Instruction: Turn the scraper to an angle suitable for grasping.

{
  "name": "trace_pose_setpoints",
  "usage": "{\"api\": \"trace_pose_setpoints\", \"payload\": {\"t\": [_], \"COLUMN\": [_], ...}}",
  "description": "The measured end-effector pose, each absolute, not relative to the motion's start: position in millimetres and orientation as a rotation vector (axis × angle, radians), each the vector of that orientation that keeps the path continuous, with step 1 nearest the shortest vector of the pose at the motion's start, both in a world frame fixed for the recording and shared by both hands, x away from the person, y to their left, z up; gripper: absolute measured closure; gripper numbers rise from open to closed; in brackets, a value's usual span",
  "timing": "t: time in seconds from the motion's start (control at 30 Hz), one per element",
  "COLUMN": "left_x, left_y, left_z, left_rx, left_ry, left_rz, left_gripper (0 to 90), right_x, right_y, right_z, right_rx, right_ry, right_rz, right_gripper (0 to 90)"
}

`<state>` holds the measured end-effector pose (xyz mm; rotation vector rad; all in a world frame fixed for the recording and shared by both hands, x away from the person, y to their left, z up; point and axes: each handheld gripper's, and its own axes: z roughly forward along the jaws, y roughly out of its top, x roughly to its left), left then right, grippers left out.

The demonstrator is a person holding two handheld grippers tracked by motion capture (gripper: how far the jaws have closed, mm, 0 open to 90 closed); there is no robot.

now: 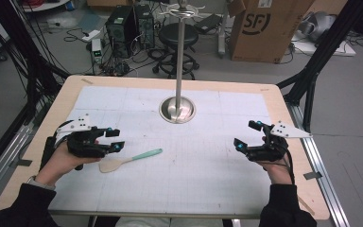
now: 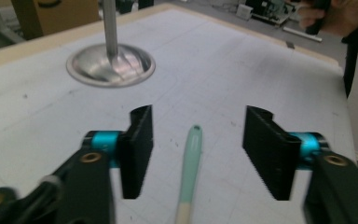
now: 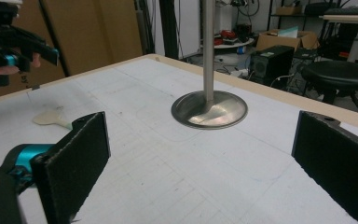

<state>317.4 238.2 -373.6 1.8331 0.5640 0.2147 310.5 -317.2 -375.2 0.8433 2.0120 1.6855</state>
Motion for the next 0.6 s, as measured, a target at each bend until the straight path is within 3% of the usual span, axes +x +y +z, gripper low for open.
{"api": "trace_pose_setpoints", "payload": {"t": [0.13,0.6], "left_x": [317,326], "left_y": [237,223], "left_z": [-367,-352], "left_rx": [1.843,2.016], "left_ry": [0.537,0.430], "left_rz": [0.273,0.217], "left_gripper": [18.4,14.9], "right_x": [311,311], "right_y": [-318,-318], "right_z": [-375,-376], "right_rx": [0.843,0.844], "right_ry": [2.012,2.012], "right_rz": [1.684,1.688], "right_gripper": [3.3,3.3]}}
